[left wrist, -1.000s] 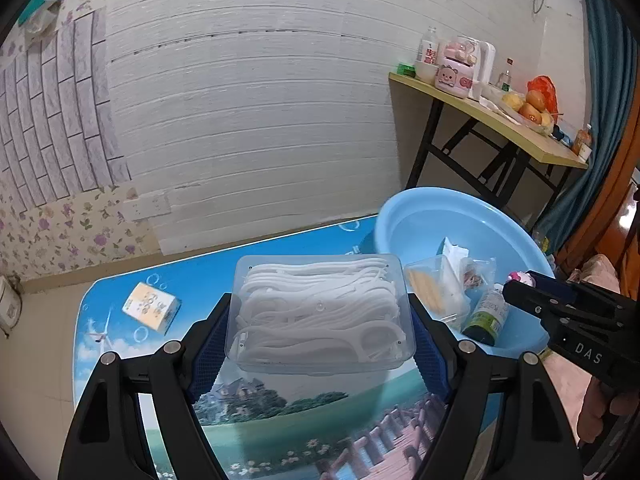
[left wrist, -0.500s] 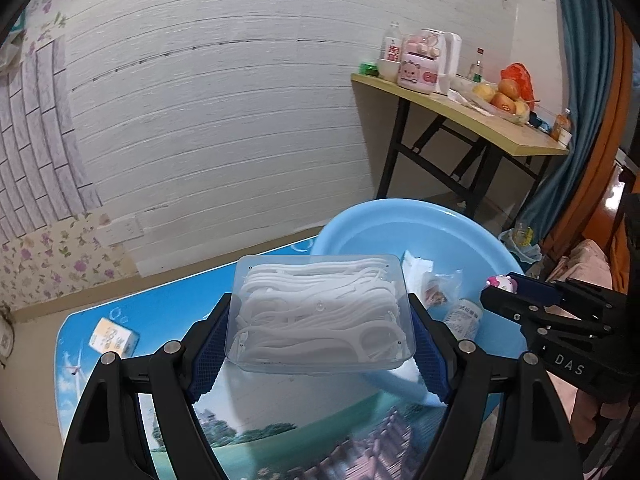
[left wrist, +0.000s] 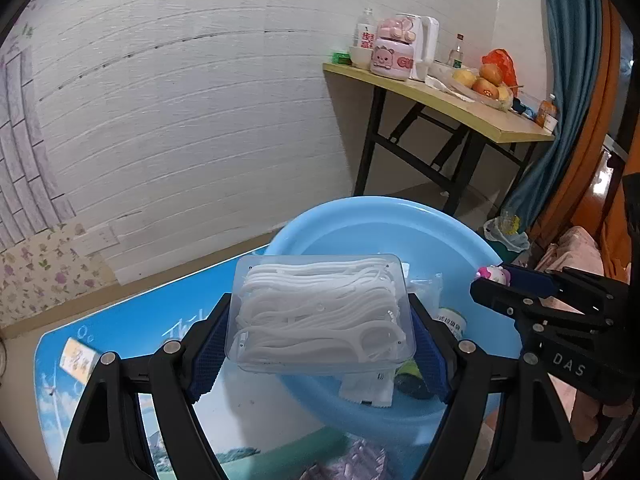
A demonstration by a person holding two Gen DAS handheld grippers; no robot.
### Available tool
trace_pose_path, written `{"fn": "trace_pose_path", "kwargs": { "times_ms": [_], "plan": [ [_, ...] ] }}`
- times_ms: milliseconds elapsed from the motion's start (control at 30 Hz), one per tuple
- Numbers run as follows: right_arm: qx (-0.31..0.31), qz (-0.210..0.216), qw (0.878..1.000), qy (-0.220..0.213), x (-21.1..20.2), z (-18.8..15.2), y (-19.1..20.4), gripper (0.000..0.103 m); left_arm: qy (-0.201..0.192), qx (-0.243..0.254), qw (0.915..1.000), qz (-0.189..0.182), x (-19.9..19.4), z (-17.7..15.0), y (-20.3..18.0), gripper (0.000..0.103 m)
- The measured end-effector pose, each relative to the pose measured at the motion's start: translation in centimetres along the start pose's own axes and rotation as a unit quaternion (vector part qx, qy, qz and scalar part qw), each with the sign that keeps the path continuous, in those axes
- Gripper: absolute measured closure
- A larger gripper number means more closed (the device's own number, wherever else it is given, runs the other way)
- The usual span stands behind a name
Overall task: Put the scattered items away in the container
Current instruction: 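Lower the floss-pick box into the basin while the right tool releases the toy inside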
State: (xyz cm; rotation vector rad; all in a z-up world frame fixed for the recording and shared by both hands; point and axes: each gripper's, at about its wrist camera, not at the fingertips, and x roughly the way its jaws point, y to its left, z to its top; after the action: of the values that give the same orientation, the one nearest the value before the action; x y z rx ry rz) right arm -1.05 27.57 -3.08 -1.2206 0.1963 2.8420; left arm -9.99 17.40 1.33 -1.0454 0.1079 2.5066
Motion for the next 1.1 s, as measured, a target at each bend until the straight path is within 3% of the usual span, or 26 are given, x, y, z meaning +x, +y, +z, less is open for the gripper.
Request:
{"fn": "trace_pose_path", "kwargs": {
  "times_ms": [867, 1100],
  "plan": [
    [0.018, -0.015, 0.999, 0.028, 2.6, -0.5, -2.2, 0.066, 0.034, 0.038, 0.9985, -0.021, 5.4, 0.8, -2.0, 0.022],
    [0.021, -0.014, 0.999, 0.034, 3.2, -0.7, -2.0, 0.066, 0.032, 0.06, 0.9973, -0.025, 5.0, 0.9, -2.3, 0.008]
  ]
}}
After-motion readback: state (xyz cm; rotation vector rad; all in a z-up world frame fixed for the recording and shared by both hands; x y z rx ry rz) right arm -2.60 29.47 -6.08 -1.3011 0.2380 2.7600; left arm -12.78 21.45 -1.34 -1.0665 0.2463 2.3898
